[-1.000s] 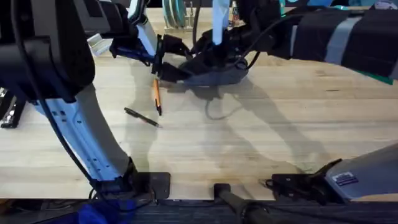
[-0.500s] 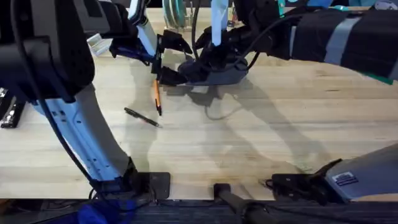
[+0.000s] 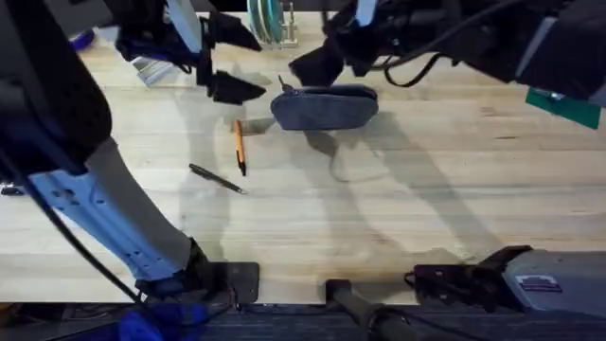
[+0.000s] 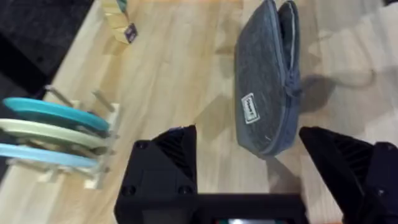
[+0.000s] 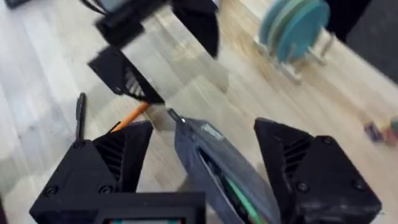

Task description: Unzip the bag, pick up the pens from the table one at a time and place them inside, then zip the bag closed.

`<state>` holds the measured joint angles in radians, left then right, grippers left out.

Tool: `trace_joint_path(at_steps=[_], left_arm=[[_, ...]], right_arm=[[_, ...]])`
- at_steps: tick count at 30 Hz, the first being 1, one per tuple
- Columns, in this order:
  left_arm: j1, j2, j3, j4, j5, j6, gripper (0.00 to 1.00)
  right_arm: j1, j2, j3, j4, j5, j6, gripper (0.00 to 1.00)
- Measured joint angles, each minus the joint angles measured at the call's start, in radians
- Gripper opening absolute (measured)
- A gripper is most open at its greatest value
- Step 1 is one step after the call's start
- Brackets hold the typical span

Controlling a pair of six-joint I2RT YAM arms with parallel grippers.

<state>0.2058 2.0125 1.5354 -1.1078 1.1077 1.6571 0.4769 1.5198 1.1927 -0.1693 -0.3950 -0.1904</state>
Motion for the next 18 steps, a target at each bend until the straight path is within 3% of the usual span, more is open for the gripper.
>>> trace_joint_path(at_steps=[6,14,18], left_arm=[[0.000,-0.045,0.083,0.001,-0.061,-0.153,0.996],[0.000,-0.046,0.213,0.000,-0.305,-0.592,0.996],[0.000,-0.065,0.227,-0.002,-0.389,-0.751,0.996]], right_arm=[[-0.067,-0.034,0.000,-0.115,0.008,0.094,0.996],[-0.096,-0.088,0.031,-0.287,0.007,0.126,0.996],[-0.115,-0.097,0.089,-0.392,0.007,0.131,0.996]])
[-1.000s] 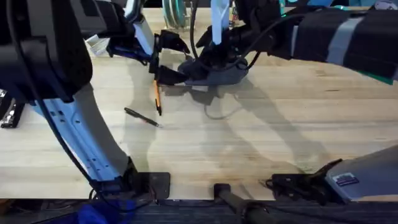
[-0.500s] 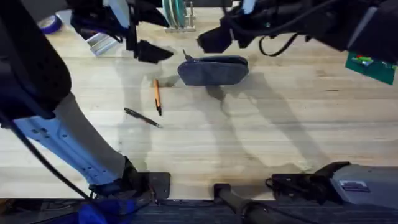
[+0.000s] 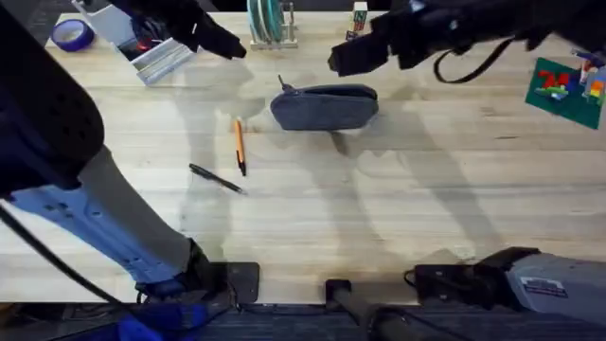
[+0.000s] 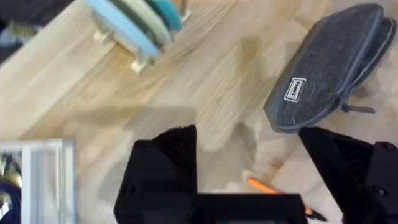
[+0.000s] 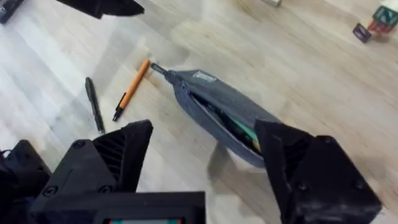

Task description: Unzip the bag, pick up the pens from the table one at a time and place them inside, then zip the bag closed.

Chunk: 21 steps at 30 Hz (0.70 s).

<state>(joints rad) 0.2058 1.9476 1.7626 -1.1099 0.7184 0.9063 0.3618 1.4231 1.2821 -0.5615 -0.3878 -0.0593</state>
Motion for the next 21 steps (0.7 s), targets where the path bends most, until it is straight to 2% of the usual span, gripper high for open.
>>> trace_joint_path(at_steps=[3,9,15,18,21], left_arm=[[0.000,-0.042,0.000,-0.022,-0.035,-0.088,0.997],[-0.009,-0.185,0.000,-0.077,-0.104,-0.208,0.997],[-0.080,-0.330,0.004,-0.132,-0.201,-0.291,0.997],[-0.125,-0.394,0.004,-0.179,-0.227,-0.321,0.997],[-0.158,-0.452,0.004,-0.233,-0.246,-0.345,0.997]], right_arm=[[-0.013,-0.003,0.046,-0.079,0.000,-0.012,0.961],[-0.030,-0.003,0.135,-0.204,0.000,-0.065,0.863],[-0.043,-0.005,0.207,-0.295,0.000,-0.130,0.696],[-0.051,-0.006,0.236,-0.345,0.014,-0.156,0.527],[-0.052,-0.006,0.258,-0.395,0.040,-0.184,0.118]])
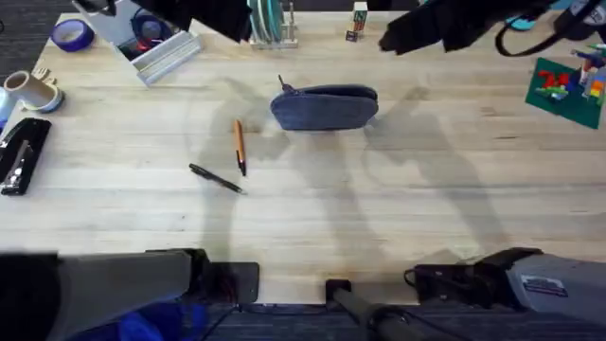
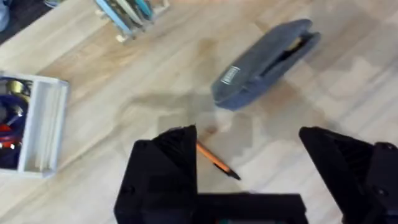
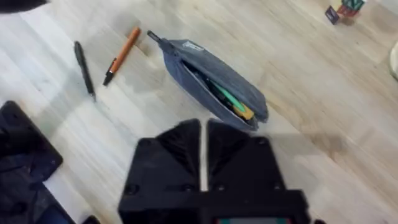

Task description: Unzip the bag, pick up the pens from the table one at a time and place them inside, then zip the bag closed.

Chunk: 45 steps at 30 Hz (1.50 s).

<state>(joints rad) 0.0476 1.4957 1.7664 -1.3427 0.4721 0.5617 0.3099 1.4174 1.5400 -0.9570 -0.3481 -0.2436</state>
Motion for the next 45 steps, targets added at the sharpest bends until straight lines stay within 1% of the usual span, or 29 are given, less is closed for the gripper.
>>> trace_joint_path(at_steps=[1,2,7,13,19,21,28,31,38,45], left_arm=[[-0.009,-0.017,0.000,-0.014,-0.004,-0.009,0.997],[-0.019,-0.034,0.000,-0.028,-0.007,-0.022,0.997],[-0.050,-0.094,0.000,-0.070,-0.020,-0.074,0.997],[-0.052,-0.122,0.000,-0.072,-0.024,-0.098,0.996],[-0.052,-0.122,-0.001,-0.071,-0.024,-0.103,0.995],[-0.052,-0.122,-0.001,-0.072,-0.024,-0.106,0.995],[-0.052,-0.122,-0.001,-0.072,-0.024,-0.106,0.996],[-0.052,-0.122,-0.001,-0.071,-0.024,-0.106,0.996],[-0.052,-0.122,-0.001,-0.072,-0.024,-0.106,0.995],[-0.052,-0.122,-0.001,-0.072,-0.024,-0.106,0.995]], right_arm=[[0.000,0.000,0.006,-0.012,0.009,-0.004,0.054],[0.000,0.000,0.013,-0.025,0.019,-0.010,0.037],[0.000,0.000,0.060,-0.113,0.048,-0.055,0.031],[0.000,0.000,0.121,-0.191,0.058,-0.138,0.031],[0.000,-0.002,0.129,-0.233,0.064,-0.262,0.028],[0.000,-0.002,0.129,-0.235,0.064,-0.313,0.029],[0.000,-0.002,0.129,-0.264,0.064,-0.616,0.028],[0.000,-0.002,0.129,-0.278,0.064,-0.716,0.028],[0.000,0.020,0.129,-0.298,0.062,-0.896,0.028],[0.000,0.083,0.129,-0.286,0.059,-0.968,0.028]])
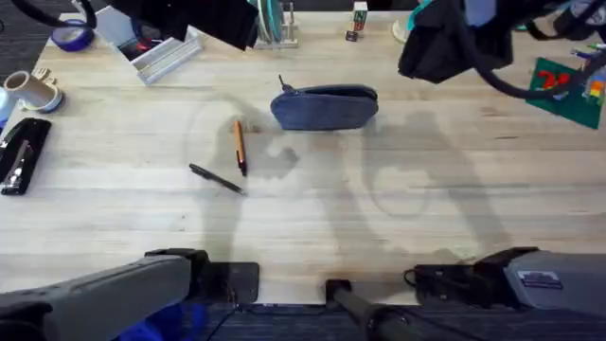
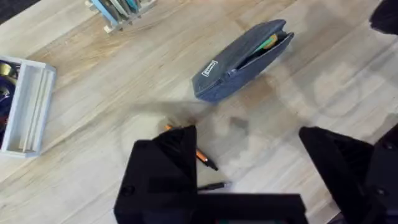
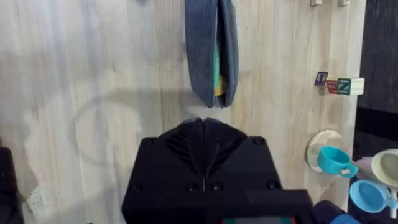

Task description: Unzip the bag, pick up the pens from the table one at a time and place them inside, then zip the bag closed.

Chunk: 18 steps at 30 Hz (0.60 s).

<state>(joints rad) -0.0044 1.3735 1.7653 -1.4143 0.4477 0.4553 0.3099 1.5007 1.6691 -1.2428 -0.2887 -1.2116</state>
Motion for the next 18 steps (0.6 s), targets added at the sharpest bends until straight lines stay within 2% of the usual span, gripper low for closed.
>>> trace_joint_path(at_steps=[18], left_arm=[[0.000,0.000,0.000,0.000,0.000,0.000,0.995]], right_arm=[[-0.003,0.170,0.000,0.109,-0.022,-0.024,0.028]])
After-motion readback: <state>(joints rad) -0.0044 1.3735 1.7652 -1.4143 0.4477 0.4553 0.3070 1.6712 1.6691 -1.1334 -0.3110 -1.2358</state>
